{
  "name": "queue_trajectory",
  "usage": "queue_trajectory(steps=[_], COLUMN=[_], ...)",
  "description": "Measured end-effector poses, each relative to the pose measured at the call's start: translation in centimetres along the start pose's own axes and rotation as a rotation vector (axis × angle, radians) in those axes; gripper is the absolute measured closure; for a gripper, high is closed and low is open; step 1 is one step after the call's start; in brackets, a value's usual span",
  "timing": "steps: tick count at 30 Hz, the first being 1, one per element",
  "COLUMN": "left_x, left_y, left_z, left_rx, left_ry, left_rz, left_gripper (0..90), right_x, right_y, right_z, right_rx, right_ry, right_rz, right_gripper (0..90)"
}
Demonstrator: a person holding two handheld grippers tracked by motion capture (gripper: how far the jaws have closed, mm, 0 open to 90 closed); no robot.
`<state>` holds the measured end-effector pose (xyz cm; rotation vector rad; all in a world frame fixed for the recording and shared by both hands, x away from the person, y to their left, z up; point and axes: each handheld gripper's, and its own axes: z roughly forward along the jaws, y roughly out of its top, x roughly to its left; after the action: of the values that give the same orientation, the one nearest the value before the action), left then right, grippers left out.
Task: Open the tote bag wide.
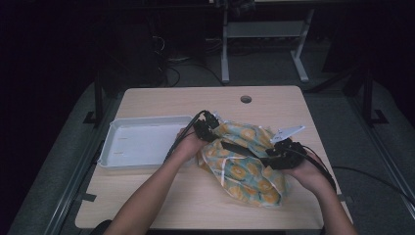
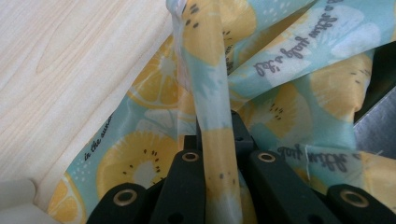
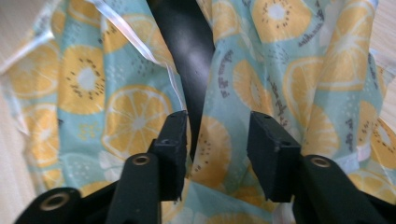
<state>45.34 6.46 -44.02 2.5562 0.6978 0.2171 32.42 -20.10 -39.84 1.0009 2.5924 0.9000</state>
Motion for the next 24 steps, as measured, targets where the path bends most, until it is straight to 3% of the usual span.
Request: queue_trajectory(steps=[2, 6, 8, 12, 20, 24], left_x=[-0.1, -0.1, -0.1, -0.1, -0.1, -0.1], left_y=[0.0, 0.0, 0.0, 0.0, 0.0, 0.0], left_z=[0.0, 0.0, 0.0, 0.0, 0.1, 0.2], left_rx=[0.000, -0.003, -0.006, -0.006, -0.008, -0.006], left_ry=[0.002, 0.002, 0.002, 0.000, -0.004, -0.012], left_rz=[0.003, 0.005, 0.004, 0.009, 0.010, 0.009], left_gripper=[87.3, 87.3, 87.3, 87.3, 87.4, 87.4], right_x=[0.0, -0.3, -0.6, -1.4, -2.9, -3.9], right_y=[-0.2, -0.5, -0.6, -0.8, -1.4, -2.3], right_z=[0.3, 0.5, 0.2, 0.1, 1.5, 2.5], right_rx=[0.010, 0.015, -0.003, -0.027, -0.001, 0.021], right_ry=[-0.008, -0.002, -0.026, -0.059, -0.148, -0.140], right_rz=[0.001, 0.010, 0.014, 0.057, 0.135, 0.190], right_gripper=[57.7, 81.0, 87.4, 88.9, 89.3, 89.6])
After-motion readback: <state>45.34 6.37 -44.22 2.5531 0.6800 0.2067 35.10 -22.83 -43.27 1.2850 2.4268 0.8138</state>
